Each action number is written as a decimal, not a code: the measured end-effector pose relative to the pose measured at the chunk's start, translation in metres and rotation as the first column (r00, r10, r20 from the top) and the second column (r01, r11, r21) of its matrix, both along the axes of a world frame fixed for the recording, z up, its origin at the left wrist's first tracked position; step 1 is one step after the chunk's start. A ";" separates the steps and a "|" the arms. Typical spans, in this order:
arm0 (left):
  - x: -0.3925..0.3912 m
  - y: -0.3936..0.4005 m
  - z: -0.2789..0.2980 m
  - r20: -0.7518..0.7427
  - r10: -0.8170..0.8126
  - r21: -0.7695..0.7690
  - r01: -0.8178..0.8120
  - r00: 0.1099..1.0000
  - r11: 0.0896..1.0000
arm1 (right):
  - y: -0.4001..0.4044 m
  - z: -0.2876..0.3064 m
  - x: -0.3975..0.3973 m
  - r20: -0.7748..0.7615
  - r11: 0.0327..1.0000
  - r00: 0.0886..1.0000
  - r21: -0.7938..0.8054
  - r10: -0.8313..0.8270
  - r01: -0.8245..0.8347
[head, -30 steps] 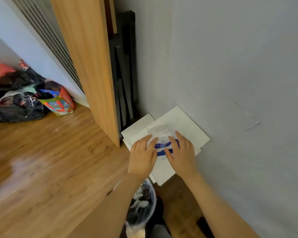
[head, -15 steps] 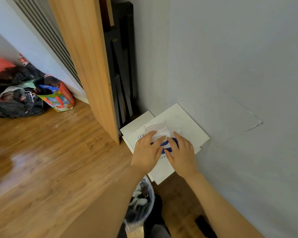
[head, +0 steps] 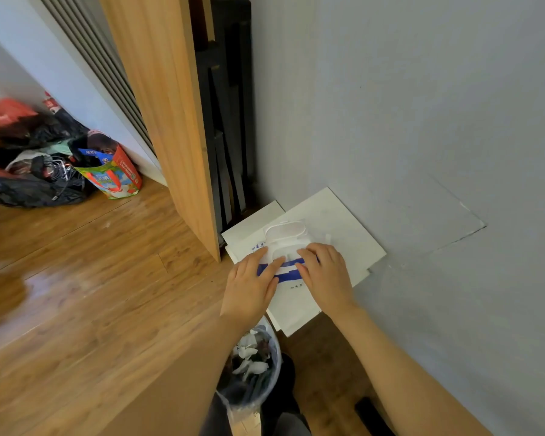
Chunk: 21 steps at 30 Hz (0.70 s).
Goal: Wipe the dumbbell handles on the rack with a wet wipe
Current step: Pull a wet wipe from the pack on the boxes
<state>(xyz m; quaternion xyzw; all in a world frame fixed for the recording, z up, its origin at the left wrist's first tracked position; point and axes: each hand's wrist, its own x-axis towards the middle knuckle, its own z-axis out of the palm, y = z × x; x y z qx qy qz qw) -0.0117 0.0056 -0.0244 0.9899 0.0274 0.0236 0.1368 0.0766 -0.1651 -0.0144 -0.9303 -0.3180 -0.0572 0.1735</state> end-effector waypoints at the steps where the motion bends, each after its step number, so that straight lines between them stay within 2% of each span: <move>1: -0.001 0.001 0.000 -0.014 0.002 0.011 -0.002 1.000 1.000 | 0.003 0.000 0.001 -0.023 1.000 1.000 -0.004 0.004 -0.004; 8: -0.001 0.008 -0.001 -0.223 -0.001 0.102 0.025 0.975 0.994 | 0.011 -0.003 0.004 -0.121 0.998 0.992 -0.057 0.016 -0.023; 12: 0.000 0.009 0.003 -0.248 -0.003 0.084 0.025 0.969 0.996 | 0.014 0.001 0.008 -0.138 0.992 0.989 -0.111 0.046 -0.061; 15: -0.001 0.009 0.009 -0.361 -0.012 0.070 0.040 0.932 0.997 | 0.017 0.004 0.014 -0.173 0.989 0.983 -0.123 0.057 -0.079; 19: -0.005 0.006 0.008 -0.349 -0.003 0.056 0.024 0.937 0.998 | 0.023 0.012 0.020 -0.238 0.983 0.968 -0.148 0.074 -0.111; 21: -0.005 0.005 0.005 -0.308 0.012 0.077 0.013 0.951 0.997 | 0.026 0.011 0.025 -0.267 0.958 0.960 -0.246 0.083 -0.151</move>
